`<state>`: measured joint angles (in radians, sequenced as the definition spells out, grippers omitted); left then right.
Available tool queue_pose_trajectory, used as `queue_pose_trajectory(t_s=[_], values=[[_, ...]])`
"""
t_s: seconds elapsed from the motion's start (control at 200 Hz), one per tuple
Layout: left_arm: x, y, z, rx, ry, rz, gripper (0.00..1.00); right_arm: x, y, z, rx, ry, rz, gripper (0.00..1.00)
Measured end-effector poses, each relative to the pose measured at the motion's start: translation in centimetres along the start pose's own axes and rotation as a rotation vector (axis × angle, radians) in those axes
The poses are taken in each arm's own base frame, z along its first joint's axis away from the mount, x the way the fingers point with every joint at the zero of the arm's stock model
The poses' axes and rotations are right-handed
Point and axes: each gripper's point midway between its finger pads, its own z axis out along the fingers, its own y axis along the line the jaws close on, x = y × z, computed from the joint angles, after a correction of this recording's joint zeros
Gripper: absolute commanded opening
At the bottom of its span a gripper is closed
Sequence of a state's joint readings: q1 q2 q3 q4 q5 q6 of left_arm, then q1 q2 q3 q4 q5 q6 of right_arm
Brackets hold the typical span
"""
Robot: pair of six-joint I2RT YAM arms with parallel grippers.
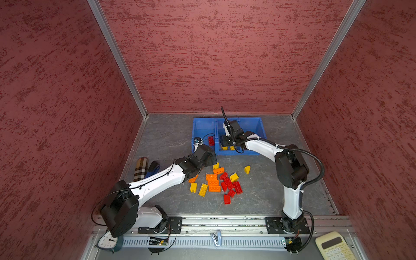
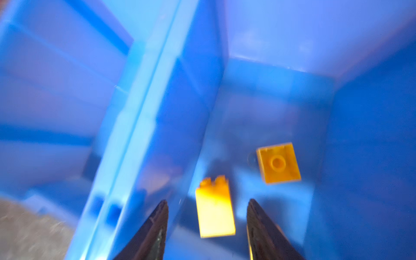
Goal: Sort the legos into containers by color
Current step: 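Drop the yellow brick into the middle compartment while the left gripper lowers to the pile, then grasp a yellow brick with the left gripper while the right gripper returns to the pile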
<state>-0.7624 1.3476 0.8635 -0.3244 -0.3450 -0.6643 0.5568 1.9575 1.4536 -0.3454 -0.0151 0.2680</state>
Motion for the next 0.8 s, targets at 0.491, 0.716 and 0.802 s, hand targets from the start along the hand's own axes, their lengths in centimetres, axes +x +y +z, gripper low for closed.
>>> queue_pose_trajectory(t_s=[0.491, 0.716, 0.802], values=[[6.0, -1.2, 5.7, -0.007, 0.225, 0.159, 0.79, 4.7, 0.4, -9.0, -0.137, -0.105, 0.078, 0.99], [6.6, -3.0, 7.5, -0.016, 0.267, 0.217, 0.65, 7.6, -1.2, -11.2, -0.125, -0.147, 0.139, 0.99], [7.0, -3.2, 8.2, -0.028, 0.283, 0.225, 0.6, 8.5, -1.8, -11.9, -0.118, -0.167, 0.167, 0.99]])
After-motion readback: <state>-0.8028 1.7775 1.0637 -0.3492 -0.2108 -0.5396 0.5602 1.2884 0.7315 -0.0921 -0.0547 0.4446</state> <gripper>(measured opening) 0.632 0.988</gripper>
